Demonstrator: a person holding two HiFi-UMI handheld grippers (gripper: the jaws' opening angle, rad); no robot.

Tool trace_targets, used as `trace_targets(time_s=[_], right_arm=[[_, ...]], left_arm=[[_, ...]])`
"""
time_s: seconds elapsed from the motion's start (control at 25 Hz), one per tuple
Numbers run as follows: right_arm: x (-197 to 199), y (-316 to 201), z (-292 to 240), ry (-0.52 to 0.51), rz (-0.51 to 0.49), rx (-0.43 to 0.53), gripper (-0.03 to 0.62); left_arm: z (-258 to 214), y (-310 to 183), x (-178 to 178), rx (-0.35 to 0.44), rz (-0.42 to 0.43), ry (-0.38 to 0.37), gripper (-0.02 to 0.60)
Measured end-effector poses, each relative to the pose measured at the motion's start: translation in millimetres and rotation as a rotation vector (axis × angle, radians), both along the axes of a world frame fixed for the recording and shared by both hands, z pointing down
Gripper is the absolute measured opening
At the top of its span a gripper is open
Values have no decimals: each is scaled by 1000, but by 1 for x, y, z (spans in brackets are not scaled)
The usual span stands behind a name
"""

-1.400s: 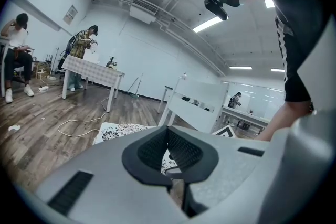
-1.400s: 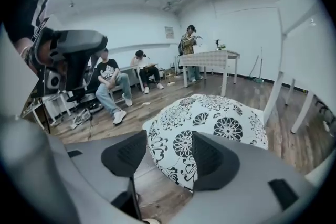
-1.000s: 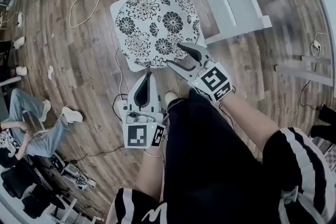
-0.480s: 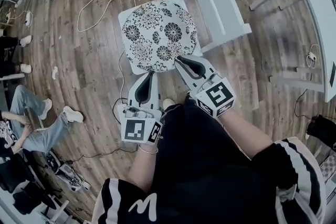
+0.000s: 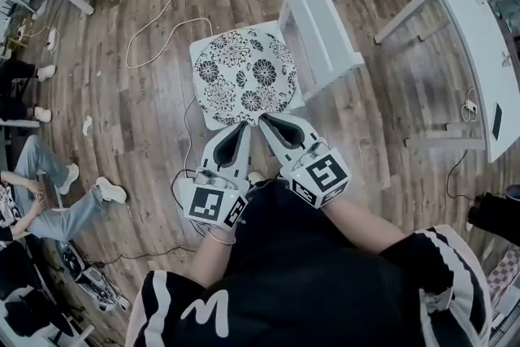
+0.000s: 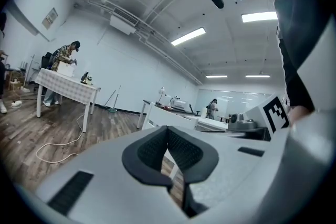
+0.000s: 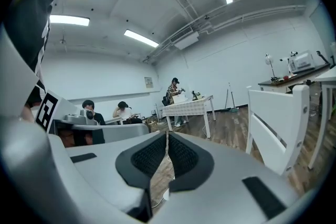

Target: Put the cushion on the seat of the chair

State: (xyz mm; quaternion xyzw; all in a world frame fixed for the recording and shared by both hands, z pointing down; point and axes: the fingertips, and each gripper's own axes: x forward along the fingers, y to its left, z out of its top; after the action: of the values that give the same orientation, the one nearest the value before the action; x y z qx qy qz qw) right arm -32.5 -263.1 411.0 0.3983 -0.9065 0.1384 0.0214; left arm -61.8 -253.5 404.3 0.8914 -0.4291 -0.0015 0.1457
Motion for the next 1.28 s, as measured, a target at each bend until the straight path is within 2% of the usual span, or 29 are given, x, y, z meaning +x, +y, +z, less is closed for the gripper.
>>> trace_targets(time_s=[0.24,0.56,0.88,1.28], right_arm=[[-7,11,-29,-13,60,63,28],[-9,34,-44,-14,77,98,28],[20,71,-45,-26,54,85,28],[64,162,-47,-25,-19,91,28]], left_arm=[[-26,10,-10,64,46,-12,3],[-33,29,-13,80,55,-8,3],[-42,66,10,99,4,-5,3],[-45,163,59,116,-59,-9,3]])
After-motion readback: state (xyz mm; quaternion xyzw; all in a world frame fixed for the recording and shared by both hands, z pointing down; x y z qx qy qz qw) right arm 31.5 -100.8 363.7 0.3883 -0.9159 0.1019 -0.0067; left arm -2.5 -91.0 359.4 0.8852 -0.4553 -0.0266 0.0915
